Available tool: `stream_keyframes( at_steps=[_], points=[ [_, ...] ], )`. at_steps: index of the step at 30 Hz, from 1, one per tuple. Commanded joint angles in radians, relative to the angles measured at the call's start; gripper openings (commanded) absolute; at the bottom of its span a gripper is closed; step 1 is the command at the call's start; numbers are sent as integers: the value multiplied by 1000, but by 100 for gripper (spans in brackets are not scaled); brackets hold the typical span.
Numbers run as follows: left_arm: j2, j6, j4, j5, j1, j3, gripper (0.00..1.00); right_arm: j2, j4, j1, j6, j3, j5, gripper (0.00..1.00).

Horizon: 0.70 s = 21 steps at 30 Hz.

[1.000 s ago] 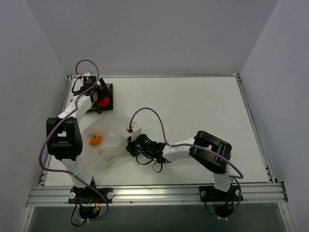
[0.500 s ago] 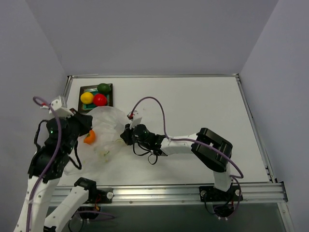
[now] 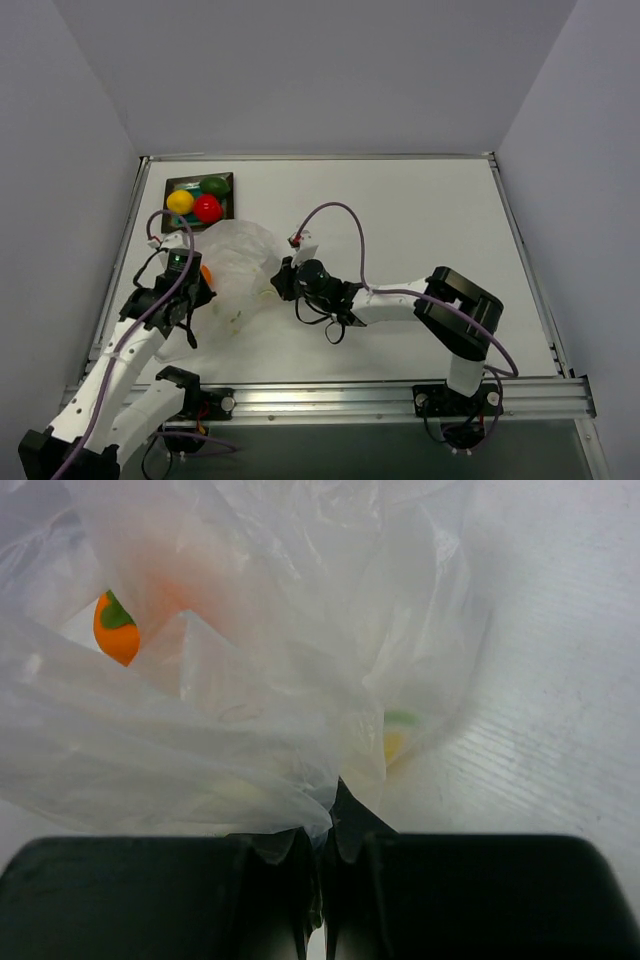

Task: Take the fake fruits out of the plastic bag

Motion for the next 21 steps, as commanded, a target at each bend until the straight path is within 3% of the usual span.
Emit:
stream_keyframes(
  at_steps=[1,9,14,17,21],
  points=[
    [47,-28,106,-86,-20,-30,2,-84,76,22,30,-75,57,0],
    [177,-84,158,-290,-30,-132,7,-199,104,152,80,-250,164,0],
    [212,-72,322,-293,-30,-156,32,-220,73,240,72,-259,212,0],
    [246,-78,324,-298,-31,-111,40,-213,68,241,63,-248,218,0],
    [243,-38,399,-180,-56,-110,62,-216,61,229,40,-228,229,0]
  ],
)
